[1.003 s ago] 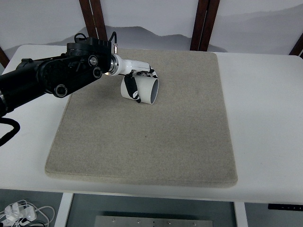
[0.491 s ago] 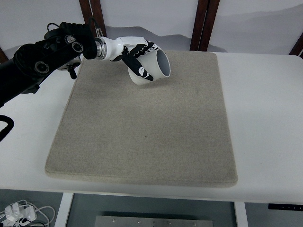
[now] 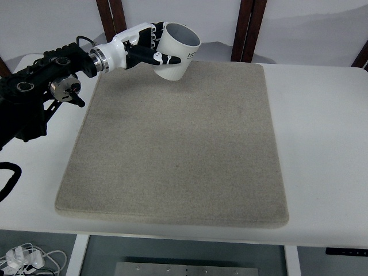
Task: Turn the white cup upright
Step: 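Lift the cup with the left hand and rotate it opening-up, then lower the upright cup back onto the mat with the left hand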
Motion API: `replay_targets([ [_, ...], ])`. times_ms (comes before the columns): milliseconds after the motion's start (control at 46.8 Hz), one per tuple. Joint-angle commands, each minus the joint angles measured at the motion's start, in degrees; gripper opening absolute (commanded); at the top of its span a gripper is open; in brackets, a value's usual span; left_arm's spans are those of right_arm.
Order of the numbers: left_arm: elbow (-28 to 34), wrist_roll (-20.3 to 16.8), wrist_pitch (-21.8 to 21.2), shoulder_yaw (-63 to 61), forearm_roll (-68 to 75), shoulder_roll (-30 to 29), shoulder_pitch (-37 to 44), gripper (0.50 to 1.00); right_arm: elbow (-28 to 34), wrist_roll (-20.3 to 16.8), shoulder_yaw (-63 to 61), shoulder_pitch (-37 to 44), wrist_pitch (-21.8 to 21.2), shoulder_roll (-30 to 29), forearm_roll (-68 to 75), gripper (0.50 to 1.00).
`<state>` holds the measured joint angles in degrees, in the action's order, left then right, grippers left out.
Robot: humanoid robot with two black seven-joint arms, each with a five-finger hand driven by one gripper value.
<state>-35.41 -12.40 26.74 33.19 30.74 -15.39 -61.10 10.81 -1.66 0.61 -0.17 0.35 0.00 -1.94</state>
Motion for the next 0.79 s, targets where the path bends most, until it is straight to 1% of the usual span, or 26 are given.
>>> replay_targets([
  [0,0.0,-1.7,0.0,2.8,-0.1,0.2,1.7,0.664,0.0,0.0,0.0,0.0,0.0,0.0,0.0,0.952],
  [256,0.4,-7.1,0.0,5.1,-4.4,0.2,5.0,0.666,0.0,0.0,0.0,0.0,0.0,0.0,0.0,0.952],
  [448,4.0,-12.9,0.9,5.0,-5.4,0.5,6.3,0.675,0.0,0.0,0.0,0.0,0.0,0.0,0.0,0.952],
  [598,6.6,-17.1,1.9,4.9,-5.3,2.5,7.7,0.677,0.0,0.0,0.0,0.0,0.0,0.0,0.0,0.952],
  [768,7.7,-20.6,2.0,4.3,-4.9,4.0,9.1,0.677,0.0,0.0,0.0,0.0,0.0,0.0,0.0,0.952],
])
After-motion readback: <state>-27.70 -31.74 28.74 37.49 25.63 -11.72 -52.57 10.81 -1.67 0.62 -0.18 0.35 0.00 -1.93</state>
